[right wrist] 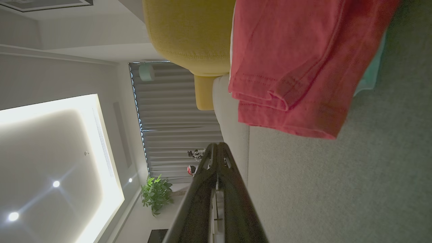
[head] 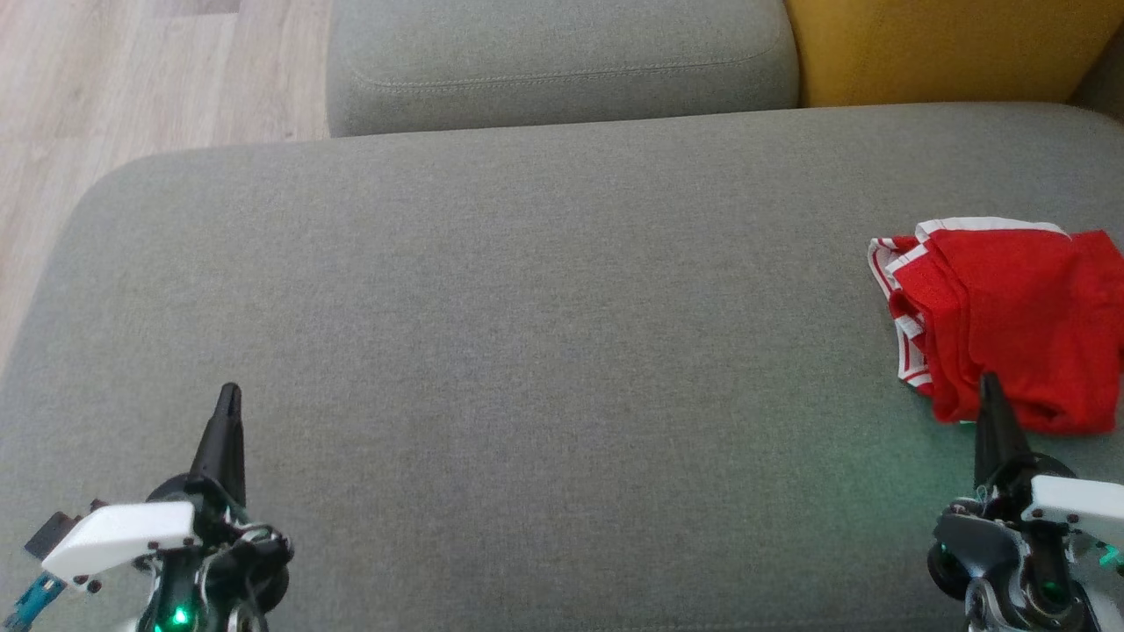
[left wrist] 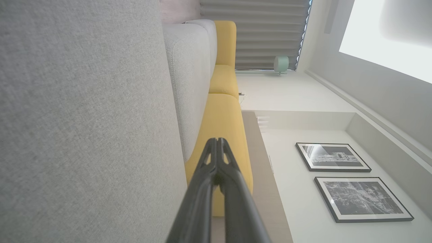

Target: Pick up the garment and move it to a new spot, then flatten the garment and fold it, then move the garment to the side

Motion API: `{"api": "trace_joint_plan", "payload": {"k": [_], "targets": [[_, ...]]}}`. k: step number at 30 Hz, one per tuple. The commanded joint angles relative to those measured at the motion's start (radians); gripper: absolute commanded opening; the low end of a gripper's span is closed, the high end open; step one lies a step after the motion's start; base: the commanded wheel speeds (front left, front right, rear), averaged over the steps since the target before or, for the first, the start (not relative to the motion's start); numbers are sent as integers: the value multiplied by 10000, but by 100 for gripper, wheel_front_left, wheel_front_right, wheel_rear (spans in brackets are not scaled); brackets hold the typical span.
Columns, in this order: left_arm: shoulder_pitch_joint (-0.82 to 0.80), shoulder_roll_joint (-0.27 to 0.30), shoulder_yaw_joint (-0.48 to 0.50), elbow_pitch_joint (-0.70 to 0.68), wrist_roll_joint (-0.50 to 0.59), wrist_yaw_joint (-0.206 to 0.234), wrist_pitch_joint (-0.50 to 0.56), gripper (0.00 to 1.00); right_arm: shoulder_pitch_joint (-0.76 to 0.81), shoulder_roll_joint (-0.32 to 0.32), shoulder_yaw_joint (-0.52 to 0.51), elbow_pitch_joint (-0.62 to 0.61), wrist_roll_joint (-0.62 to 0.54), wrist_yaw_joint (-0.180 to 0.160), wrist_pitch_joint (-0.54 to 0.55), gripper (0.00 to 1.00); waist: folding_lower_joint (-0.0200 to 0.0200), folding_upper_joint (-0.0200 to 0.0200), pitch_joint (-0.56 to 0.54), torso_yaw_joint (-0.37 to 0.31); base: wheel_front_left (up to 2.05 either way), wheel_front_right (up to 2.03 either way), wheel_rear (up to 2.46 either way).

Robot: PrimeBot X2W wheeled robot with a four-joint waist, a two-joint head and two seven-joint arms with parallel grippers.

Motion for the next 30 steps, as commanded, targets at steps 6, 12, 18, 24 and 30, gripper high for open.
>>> {"api": "trace_joint_plan", "payload": {"k": [6, 12, 18, 24, 30], "targets": [[-562, 64, 335, -259, 79, -73, 43, 0, -530, -71, 172, -379, -71, -7, 68, 0, 0, 0, 0, 0, 0, 0, 0], [-563, 59, 342, -259, 84, -73, 48, 0, -530, -65, 163, -379, -78, -7, 75, 0, 0, 0, 0, 0, 0, 0, 0], [-563, 55, 348, -259, 89, -73, 53, 0, -531, -59, 154, -378, -85, -7, 82, 0, 0, 0, 0, 0, 0, 0, 0], [-564, 51, 353, -259, 94, -73, 57, 0, -532, -54, 147, -378, -91, -7, 88, 0, 0, 0, 0, 0, 0, 0, 0], [-564, 48, 358, -259, 98, -73, 61, 0, -533, -49, 140, -377, -97, -7, 93, 0, 0, 0, 0, 0, 0, 0, 0]]}}
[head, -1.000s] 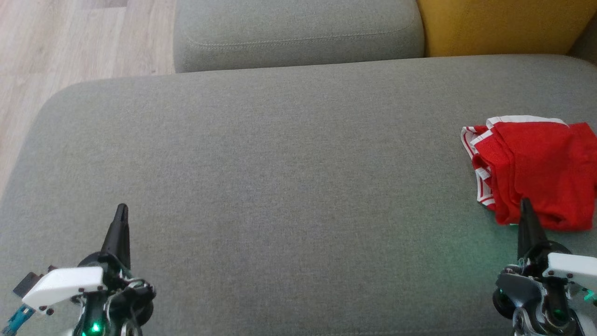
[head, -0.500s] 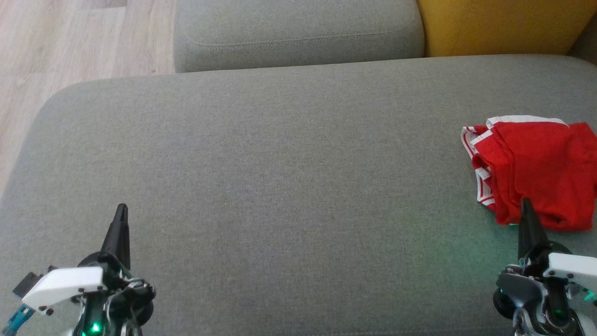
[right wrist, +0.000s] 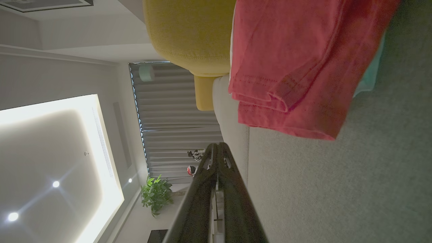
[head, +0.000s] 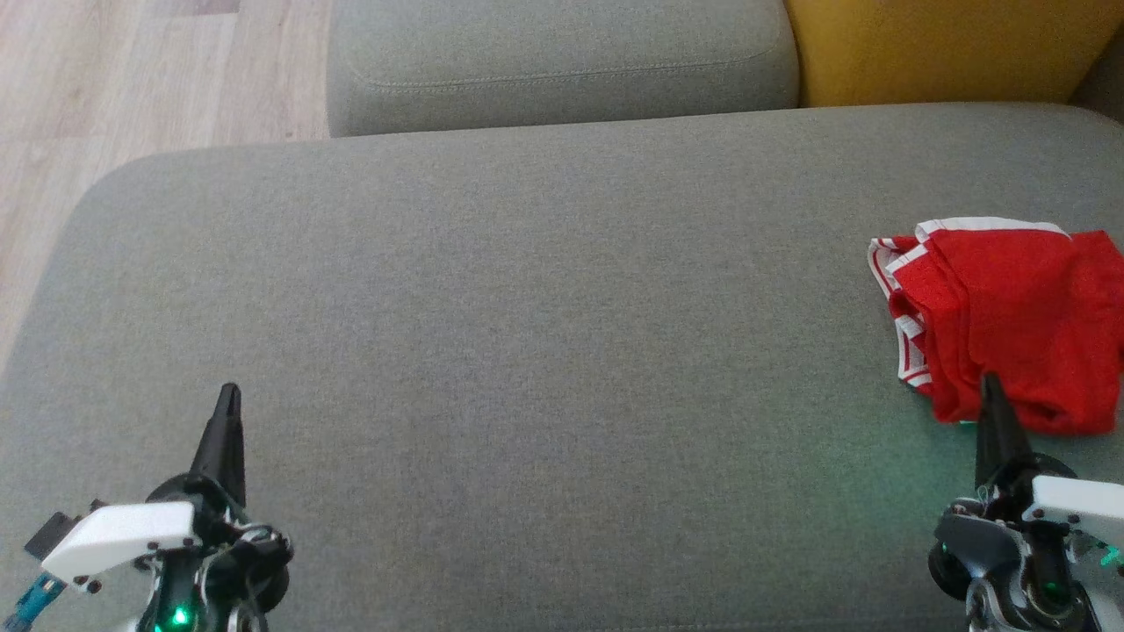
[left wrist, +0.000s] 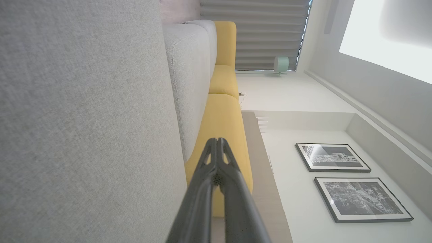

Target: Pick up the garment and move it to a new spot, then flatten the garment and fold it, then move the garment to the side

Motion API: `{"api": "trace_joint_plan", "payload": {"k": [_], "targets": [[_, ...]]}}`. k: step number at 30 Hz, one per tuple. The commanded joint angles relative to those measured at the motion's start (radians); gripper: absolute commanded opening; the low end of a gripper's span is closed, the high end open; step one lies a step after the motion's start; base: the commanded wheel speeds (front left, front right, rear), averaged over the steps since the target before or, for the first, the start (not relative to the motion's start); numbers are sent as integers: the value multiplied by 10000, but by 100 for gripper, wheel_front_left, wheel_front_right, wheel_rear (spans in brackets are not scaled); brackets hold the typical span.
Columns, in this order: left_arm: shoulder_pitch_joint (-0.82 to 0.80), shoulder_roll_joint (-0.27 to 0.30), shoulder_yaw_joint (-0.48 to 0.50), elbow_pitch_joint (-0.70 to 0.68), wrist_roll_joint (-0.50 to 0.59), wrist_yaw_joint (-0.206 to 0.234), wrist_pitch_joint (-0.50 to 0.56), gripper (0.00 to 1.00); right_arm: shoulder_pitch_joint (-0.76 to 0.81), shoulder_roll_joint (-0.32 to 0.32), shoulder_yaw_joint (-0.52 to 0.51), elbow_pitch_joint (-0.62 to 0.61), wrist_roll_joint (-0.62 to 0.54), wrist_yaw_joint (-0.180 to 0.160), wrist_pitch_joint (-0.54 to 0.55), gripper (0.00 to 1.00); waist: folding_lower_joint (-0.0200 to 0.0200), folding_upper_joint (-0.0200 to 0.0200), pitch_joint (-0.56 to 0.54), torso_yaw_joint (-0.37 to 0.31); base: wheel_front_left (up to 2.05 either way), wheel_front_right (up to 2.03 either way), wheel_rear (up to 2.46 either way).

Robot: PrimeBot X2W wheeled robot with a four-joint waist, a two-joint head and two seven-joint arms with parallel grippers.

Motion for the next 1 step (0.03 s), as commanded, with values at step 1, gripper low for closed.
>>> {"api": "trace_joint_plan", "payload": {"k": [1], "targets": [[-564, 61, 340, -261, 97, -73, 60, 0, -533, -73, 204, -377, -54, -7, 64, 0, 0, 0, 0, 0, 0, 0, 0]]}}
